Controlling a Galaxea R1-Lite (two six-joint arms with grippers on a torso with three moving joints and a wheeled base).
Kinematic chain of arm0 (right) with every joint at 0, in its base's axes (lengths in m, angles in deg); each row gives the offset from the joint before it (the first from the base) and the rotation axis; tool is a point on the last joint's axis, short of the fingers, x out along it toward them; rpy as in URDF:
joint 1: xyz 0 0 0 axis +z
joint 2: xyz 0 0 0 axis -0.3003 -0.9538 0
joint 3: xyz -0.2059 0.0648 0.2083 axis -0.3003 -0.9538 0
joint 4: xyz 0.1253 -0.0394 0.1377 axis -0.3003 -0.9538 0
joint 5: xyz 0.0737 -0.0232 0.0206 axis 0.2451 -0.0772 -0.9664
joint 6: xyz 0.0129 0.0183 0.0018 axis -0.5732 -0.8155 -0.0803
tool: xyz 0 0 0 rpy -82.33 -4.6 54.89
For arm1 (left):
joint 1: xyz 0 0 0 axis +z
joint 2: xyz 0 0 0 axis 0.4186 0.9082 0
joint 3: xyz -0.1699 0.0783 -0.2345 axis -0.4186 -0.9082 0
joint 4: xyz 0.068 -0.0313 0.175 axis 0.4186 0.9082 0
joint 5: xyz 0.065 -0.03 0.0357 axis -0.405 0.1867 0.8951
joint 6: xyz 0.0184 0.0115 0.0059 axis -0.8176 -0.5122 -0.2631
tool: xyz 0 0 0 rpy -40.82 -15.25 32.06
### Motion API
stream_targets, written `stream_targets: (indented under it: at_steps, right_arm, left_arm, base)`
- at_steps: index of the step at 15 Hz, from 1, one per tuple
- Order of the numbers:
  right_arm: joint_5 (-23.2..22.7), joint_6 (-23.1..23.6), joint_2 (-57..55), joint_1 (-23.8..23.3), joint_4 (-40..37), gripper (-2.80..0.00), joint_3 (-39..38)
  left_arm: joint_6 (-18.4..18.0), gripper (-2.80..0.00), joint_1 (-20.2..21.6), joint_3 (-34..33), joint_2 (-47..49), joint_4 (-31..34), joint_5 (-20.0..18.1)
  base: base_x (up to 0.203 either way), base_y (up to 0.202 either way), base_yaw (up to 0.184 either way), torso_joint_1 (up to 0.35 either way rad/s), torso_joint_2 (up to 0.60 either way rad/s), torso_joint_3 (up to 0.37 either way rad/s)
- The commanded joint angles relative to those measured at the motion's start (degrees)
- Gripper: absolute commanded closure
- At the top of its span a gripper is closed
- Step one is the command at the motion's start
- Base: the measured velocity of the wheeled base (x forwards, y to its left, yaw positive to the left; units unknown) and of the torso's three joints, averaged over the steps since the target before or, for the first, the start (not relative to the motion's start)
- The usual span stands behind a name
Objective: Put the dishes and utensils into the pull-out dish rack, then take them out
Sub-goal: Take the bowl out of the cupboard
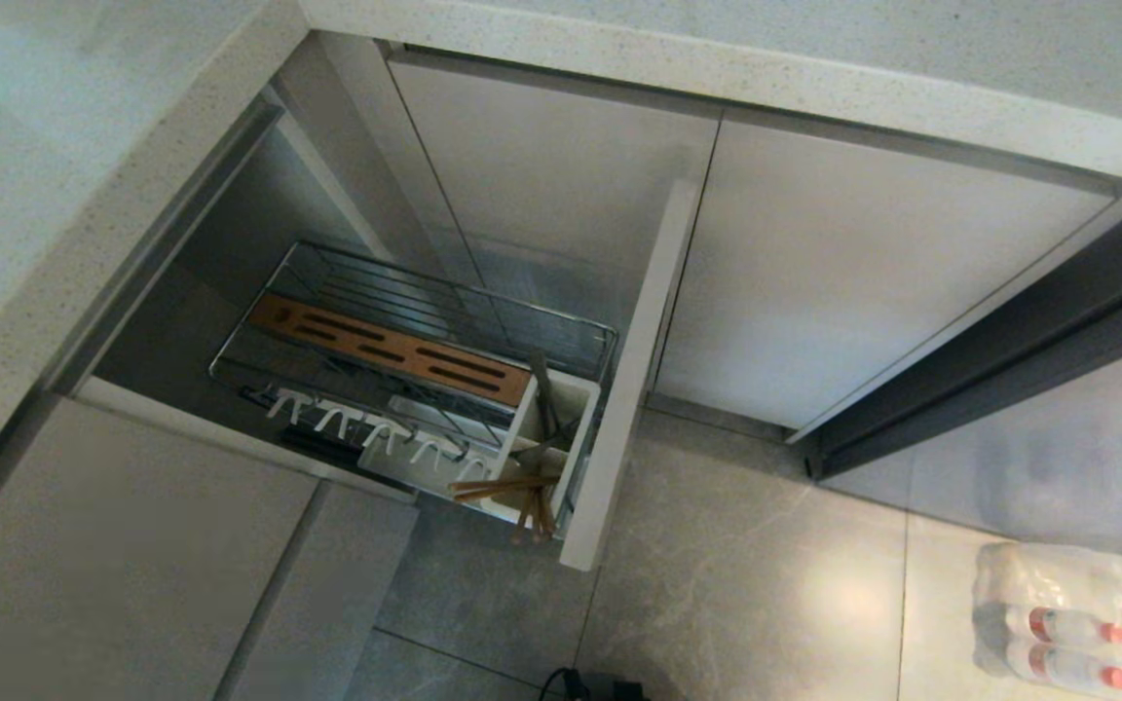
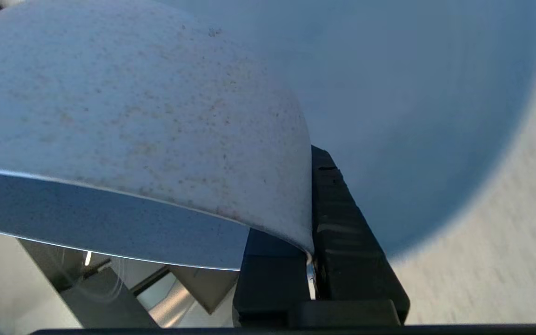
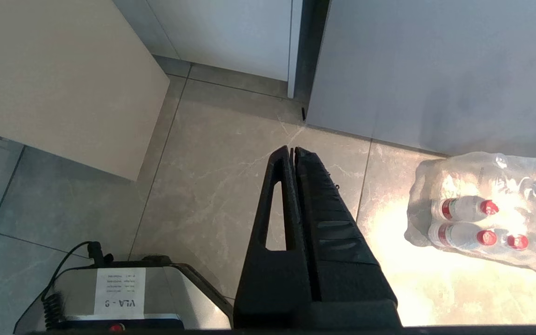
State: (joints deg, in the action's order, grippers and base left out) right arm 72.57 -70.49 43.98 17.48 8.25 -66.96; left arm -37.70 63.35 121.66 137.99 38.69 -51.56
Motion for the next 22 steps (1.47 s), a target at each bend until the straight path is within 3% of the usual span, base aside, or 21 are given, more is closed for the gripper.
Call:
stream_targets:
  at_steps: [1, 16, 17, 22]
  right_arm:
    - [0.02, -0.03, -0.09, 0.00, 0.02, 0.00, 0.00]
    - [0.02, -0.03, -0.09, 0.00, 0.02, 0.00, 0.00]
    - [0.02, -0.03, -0.09, 0.00, 0.02, 0.00, 0.00]
    - [0.02, -0.03, -0.09, 0.00, 0.02, 0.00, 0.00]
  left_arm:
    - [-0.03, 0.00, 0.06, 0.12, 1.42, -0.04, -0.07]
    - [0.95, 0.00, 0.06, -0.06, 1.60, 0.40, -0.26]
    - [0.95, -2.80, -0.02, -0.06, 1.60, 0.48, -0.35]
    - [1.41, -2.80, 0.03, -0.06, 1.50, 0.27, -0.35]
  base:
    - [0.000, 0.000, 0.000, 0.000, 0.00, 0.000]
    - [0.000, 0.000, 0.000, 0.000, 0.00, 0.000]
    - [0.000, 0.000, 0.000, 0.000, 0.00, 0.000]
    - [0.000, 0.000, 0.000, 0.000, 0.00, 0.000]
